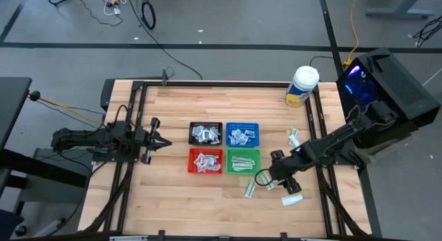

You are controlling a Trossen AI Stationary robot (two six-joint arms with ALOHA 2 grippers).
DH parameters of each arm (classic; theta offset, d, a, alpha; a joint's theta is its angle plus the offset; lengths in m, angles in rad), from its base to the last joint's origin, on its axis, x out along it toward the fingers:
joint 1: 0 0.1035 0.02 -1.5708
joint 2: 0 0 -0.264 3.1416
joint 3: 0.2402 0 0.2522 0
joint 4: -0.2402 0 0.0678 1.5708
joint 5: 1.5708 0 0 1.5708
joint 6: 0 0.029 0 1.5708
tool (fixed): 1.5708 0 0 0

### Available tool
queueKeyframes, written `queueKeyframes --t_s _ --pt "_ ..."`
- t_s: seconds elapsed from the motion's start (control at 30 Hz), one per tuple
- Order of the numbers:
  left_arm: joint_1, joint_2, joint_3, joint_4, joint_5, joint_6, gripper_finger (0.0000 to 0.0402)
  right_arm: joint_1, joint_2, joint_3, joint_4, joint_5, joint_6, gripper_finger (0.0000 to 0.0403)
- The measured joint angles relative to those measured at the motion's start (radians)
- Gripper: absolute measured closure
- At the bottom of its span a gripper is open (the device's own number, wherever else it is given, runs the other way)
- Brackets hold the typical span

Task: Pick & Place First Aid Supplies
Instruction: Put the green bandage pack into the green bin

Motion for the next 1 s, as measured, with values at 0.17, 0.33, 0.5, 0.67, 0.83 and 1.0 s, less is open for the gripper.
queueKeyframes --t_s 0.17,0.33,0.5,0.67,0.83,1.0 --pt "0.000 0.000 0.000 0.000 0.000 0.000 0.0376 0.011 0.000 -0.002 0.015 0.001 0.015 0.0133" --pt "0.000 0.000 0.000 0.000 0.000 0.000 0.0376 0.009 0.020 -0.003 0.017 0.037 -0.004 0.0133" --pt "0.000 0.000 0.000 0.000 0.000 0.000 0.0376 0.010 0.088 -0.003 0.019 0.023 -0.012 0.0133" --pt "0.000 0.000 0.000 0.000 0.000 0.000 0.0376 0.010 0.136 -0.003 0.022 0.023 -0.012 0.0133" --pt "0.000 0.000 0.000 0.000 0.000 0.000 0.0376 0.011 0.168 -0.003 0.022 0.019 -0.012 0.0133" --pt "0.000 0.000 0.000 0.000 0.000 0.000 0.0376 0.012 0.189 -0.003 0.026 0.032 -0.007 0.0133"
